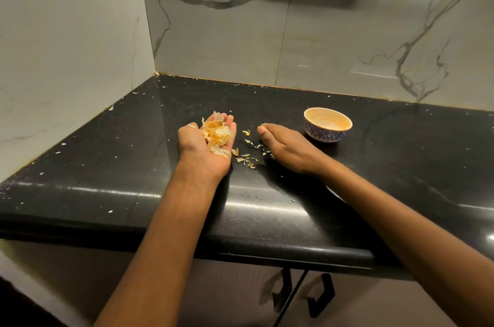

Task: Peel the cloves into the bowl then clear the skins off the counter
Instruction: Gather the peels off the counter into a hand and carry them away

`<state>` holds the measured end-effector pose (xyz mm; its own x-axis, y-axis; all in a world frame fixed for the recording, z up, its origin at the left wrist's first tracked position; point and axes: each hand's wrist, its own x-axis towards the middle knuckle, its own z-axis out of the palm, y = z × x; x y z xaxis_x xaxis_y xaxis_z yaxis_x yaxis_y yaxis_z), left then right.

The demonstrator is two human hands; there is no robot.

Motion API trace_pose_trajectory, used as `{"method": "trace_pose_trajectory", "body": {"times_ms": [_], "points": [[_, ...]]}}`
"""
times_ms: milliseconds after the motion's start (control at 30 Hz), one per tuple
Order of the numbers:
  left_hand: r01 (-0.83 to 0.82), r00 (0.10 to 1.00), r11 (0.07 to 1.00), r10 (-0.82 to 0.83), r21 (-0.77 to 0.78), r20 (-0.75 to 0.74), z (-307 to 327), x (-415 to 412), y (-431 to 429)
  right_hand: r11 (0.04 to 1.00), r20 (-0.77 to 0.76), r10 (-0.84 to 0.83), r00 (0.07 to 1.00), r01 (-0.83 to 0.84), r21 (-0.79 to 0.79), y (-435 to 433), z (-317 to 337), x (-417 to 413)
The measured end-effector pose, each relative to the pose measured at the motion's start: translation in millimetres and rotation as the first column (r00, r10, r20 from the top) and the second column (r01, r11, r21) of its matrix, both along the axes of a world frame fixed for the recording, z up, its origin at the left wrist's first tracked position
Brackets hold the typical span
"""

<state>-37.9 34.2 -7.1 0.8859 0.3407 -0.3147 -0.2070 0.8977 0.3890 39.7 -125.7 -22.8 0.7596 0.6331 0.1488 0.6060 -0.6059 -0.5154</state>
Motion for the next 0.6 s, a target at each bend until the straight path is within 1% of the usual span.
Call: {"method": "trace_pose_trajectory", "body": {"times_ms": [100, 200, 333, 400, 433, 500, 533, 567, 600], "points": [[-0.031, 0.999, 1.000, 0.031, -0.005, 0.008, -0.2, -9.0, 6.7, 1.000, -0.034, 0.006, 0.999, -0.006, -0.003, 20.0, 0.9, 5.2], [-0.056, 0.998, 0.998, 0.056, -0.017, 0.020, -1.2, -17.2, 13.5, 0.999, -0.018, 0.023, 1.000, -0.023, 0.023, 43.3, -0.1, 1.9], [-0.069, 0.997, 0.997, 0.070, -0.035, 0.036, -1.8, -26.3, 17.1, 0.985, -0.015, 0.156, 0.988, -0.155, 0.072, 49.0, -10.7, -20.8], [-0.067, 0.997, 0.997, 0.069, -0.032, 0.043, -1.2, -32.0, 17.3, 0.966, -0.082, 0.235, 0.969, -0.223, 0.131, 42.5, -11.6, -27.4], [-0.064, 0.997, 0.998, 0.065, -0.029, 0.043, -0.9, -34.5, 17.3, 0.956, -0.127, 0.256, 0.958, -0.231, 0.181, 38.5, -9.7, -26.0], [-0.068, 0.997, 0.997, 0.069, -0.027, 0.035, -2.0, -39.5, 17.3, 0.944, -0.182, 0.234, 0.955, -0.178, 0.277, 30.4, -3.3, -16.3], [-0.070, 0.997, 0.997, 0.071, -0.022, 0.033, -2.3, -42.6, 17.1, 0.942, -0.183, 0.199, 0.963, -0.136, 0.306, 26.8, -0.1, -9.7], [-0.067, 0.997, 0.998, 0.068, -0.021, 0.034, -2.8, -45.0, 17.1, 0.948, -0.163, 0.151, 0.975, -0.096, 0.302, 23.8, 2.5, -2.7], [-0.064, 0.997, 0.998, 0.065, -0.018, 0.036, -3.9, -46.9, 17.5, 0.962, -0.134, 0.102, 0.986, -0.063, 0.266, 21.4, 4.6, 2.7]]}}
